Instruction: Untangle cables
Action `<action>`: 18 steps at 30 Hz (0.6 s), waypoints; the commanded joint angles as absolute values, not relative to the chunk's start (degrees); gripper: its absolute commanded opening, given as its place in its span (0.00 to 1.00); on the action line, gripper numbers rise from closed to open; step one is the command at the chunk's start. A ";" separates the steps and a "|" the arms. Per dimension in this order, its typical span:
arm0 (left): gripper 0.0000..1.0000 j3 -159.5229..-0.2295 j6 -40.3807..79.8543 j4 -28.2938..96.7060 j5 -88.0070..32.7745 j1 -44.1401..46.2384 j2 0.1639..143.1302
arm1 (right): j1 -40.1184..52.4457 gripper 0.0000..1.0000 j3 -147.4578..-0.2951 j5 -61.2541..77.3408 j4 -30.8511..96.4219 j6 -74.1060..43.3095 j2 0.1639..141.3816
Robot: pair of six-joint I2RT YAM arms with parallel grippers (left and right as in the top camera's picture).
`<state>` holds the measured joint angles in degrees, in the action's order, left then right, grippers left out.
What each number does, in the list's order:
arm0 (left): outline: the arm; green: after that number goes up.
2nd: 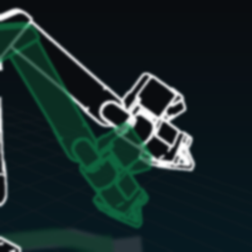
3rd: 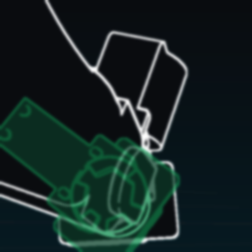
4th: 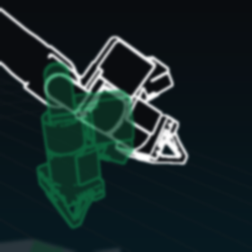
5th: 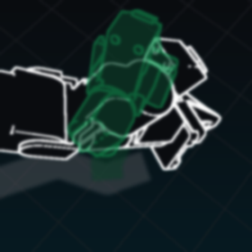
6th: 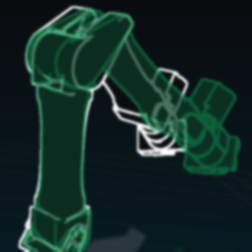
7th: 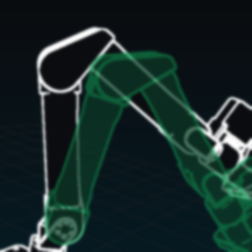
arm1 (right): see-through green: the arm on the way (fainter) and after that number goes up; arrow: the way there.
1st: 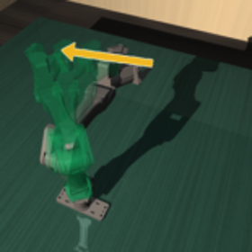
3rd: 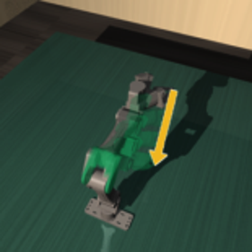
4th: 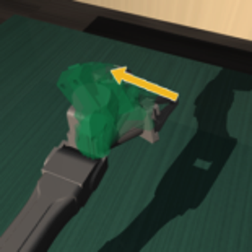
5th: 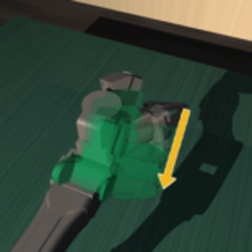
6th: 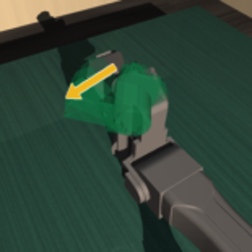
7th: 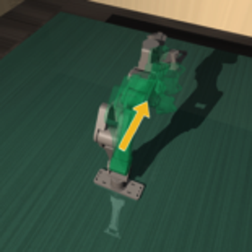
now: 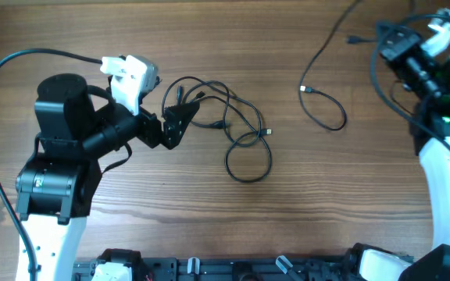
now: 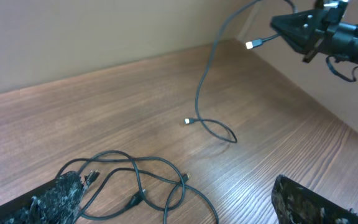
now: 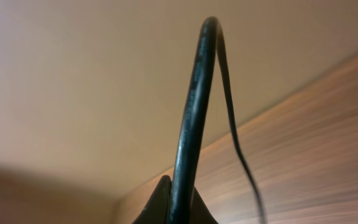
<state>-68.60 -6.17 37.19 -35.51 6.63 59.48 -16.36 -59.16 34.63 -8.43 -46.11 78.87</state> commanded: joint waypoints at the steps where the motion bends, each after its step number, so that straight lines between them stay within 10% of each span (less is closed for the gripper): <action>1: 1.00 -68.64 -7.29 37.17 -36.38 6.52 60.55 | -22.35 0.04 -59.35 27.68 -4.64 -38.52 78.41; 18: 1.00 -68.62 -7.27 41.39 -34.92 6.52 62.74 | -38.89 0.04 -59.35 -5.17 1.74 -16.47 90.67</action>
